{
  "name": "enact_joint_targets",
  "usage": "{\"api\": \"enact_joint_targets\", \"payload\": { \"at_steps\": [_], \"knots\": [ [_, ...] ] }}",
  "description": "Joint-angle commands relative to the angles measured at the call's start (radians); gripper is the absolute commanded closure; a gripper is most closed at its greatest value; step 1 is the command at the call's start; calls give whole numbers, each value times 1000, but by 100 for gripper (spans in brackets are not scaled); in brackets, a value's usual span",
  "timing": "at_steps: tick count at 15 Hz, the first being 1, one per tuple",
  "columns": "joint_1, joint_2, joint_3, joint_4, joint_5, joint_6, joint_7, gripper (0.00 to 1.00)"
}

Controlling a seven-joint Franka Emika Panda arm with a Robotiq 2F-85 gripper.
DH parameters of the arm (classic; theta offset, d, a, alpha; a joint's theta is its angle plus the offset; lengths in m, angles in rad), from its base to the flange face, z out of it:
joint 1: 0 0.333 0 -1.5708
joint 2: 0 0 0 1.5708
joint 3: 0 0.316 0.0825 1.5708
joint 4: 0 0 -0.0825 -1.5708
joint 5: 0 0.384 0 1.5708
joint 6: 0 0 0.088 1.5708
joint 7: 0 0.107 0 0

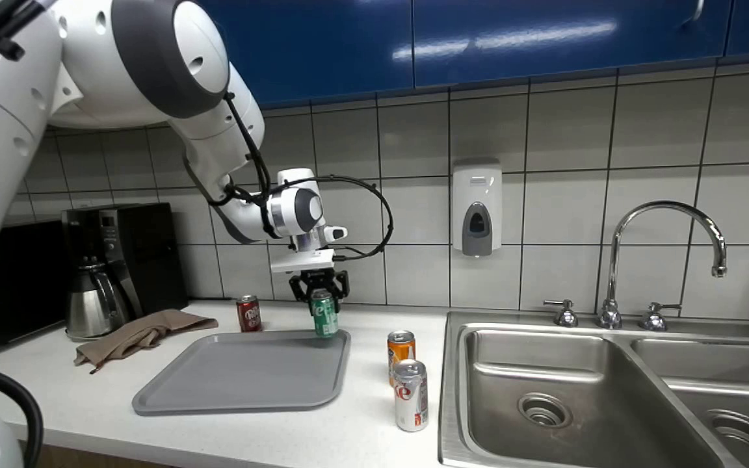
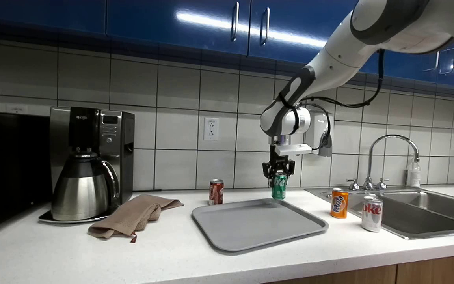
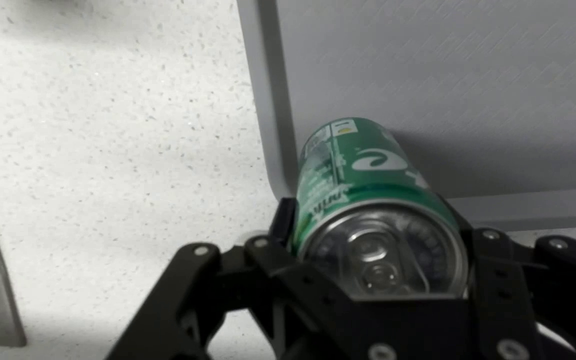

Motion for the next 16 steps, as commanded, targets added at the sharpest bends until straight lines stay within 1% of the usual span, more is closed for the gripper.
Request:
{"api": "enact_joint_targets", "payload": {
  "at_steps": [1,9,16],
  "knots": [
    [-29,-42,-6,-29,-3,7,-15,60],
    [-79,-29,-46,-10,-6,1,-14,60],
    [-111,-8,-63,2,0,-4,-13,60]
  ]
}}
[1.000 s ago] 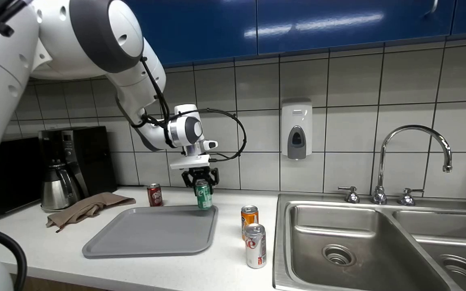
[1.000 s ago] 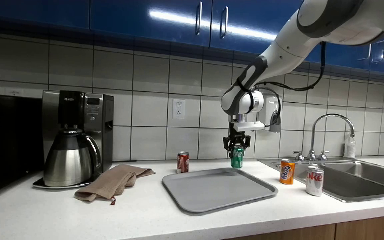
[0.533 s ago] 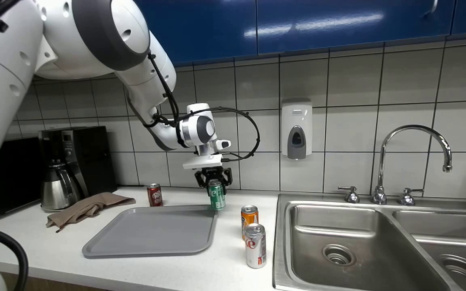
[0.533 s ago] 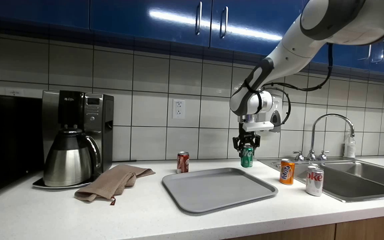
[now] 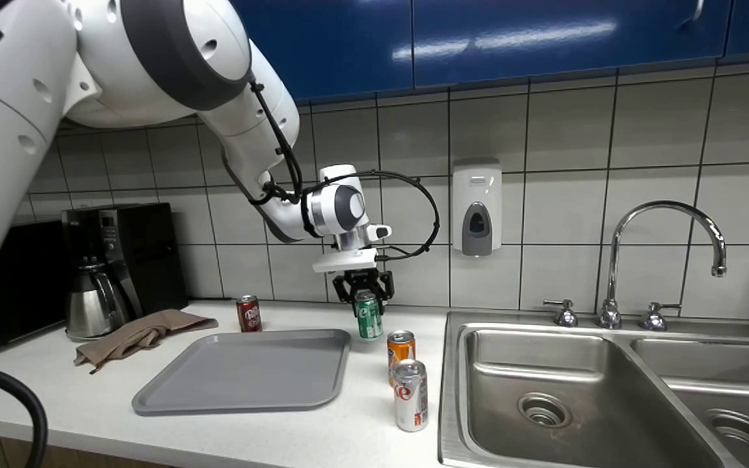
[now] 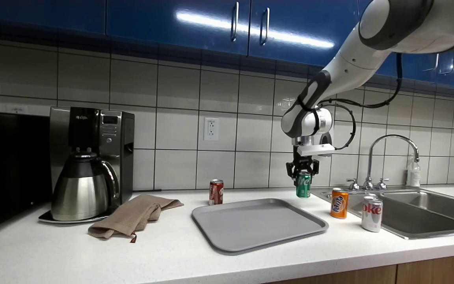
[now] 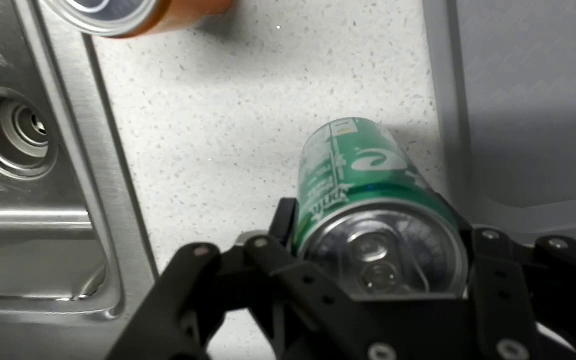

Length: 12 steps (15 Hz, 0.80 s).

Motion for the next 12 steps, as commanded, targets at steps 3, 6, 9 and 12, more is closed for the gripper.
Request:
{"api": "enact_joint_targets", "payload": {
  "at_steps": [3,6,9,12],
  "knots": [
    [-23,4,4,3,2,-3,-12,60],
    [-26,14,5,4,4,-2,-13,60],
    [-29,26,6,5,7,0,-14,60],
    [-30,36,5,5,5,-1,-15,60]
  ]
}}
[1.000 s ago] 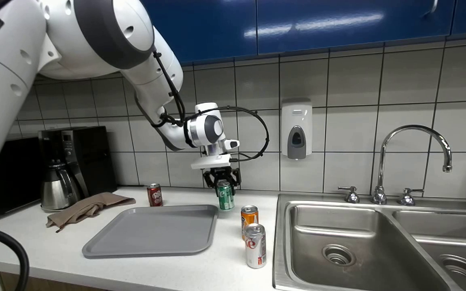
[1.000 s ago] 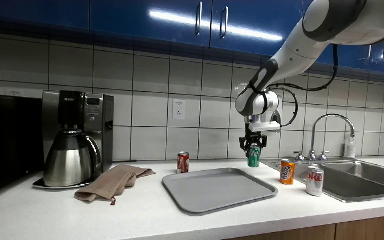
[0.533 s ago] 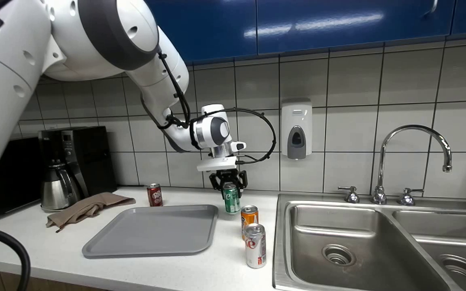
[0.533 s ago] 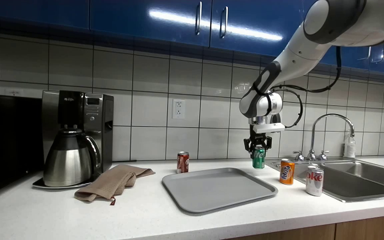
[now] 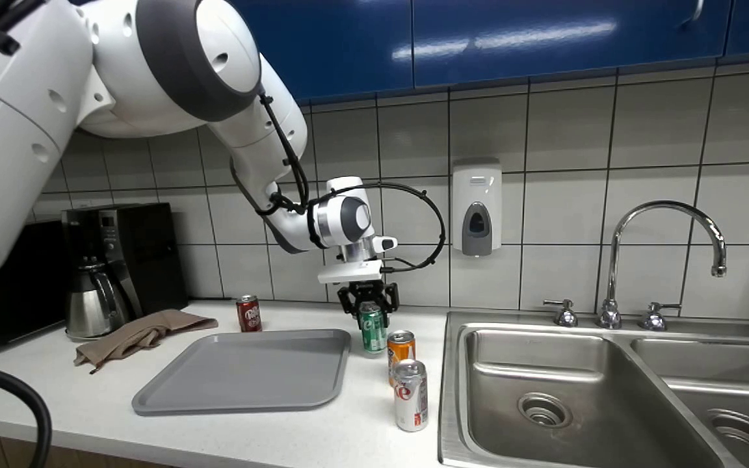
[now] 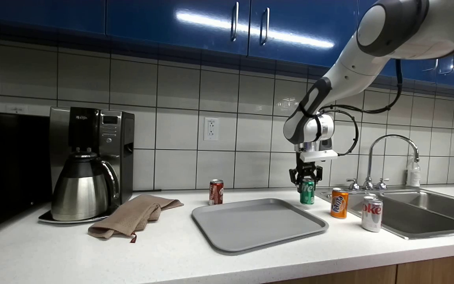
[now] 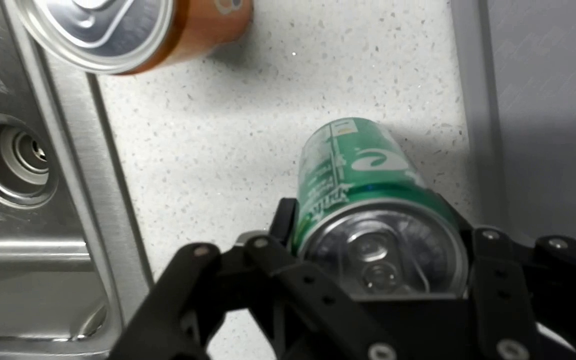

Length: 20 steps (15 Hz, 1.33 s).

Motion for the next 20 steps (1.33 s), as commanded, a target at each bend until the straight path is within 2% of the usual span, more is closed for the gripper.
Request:
{"api": "enact_joint_targets", "payload": {
  "at_steps": [1,7,8,10,11,20],
  "knots": [
    [-14,0,7,5,6,0,-16,60],
    [-17,1,12,-2,11,5,-23,60],
    [-18,-3,13,-5,12,3,-24,10],
    [-19,-8,17,-10,16,4,-28,3],
    [-18,-10,18,-11,16,3,-30,0],
    [-16,-64,12,-40,6,24,-30,0]
  ]
}}
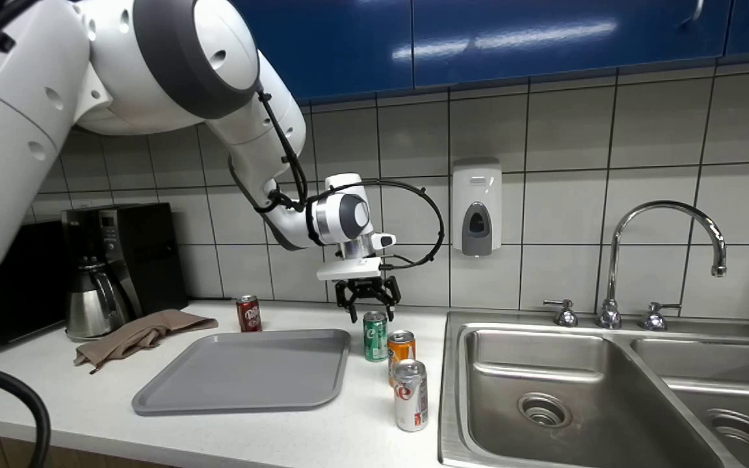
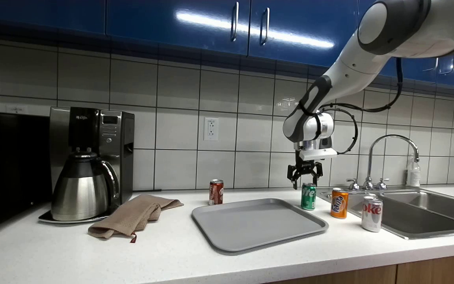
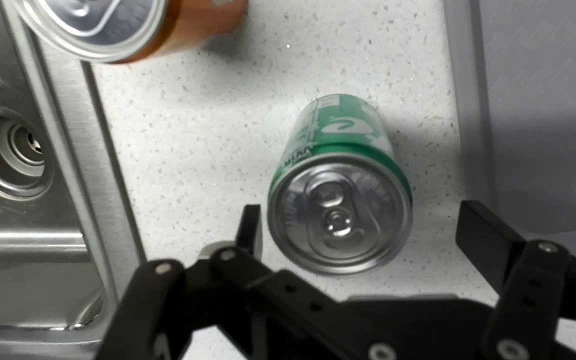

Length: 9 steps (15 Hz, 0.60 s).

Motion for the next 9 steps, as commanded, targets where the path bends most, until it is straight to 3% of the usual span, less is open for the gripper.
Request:
{"api": "enact_joint_targets", "payload": {
  "at_steps": [1,9],
  "knots": [
    [-15,-61,3,-41,2,18,-21,0],
    [-16,-162,-15,-157,-16,116,-10,0]
  ]
}}
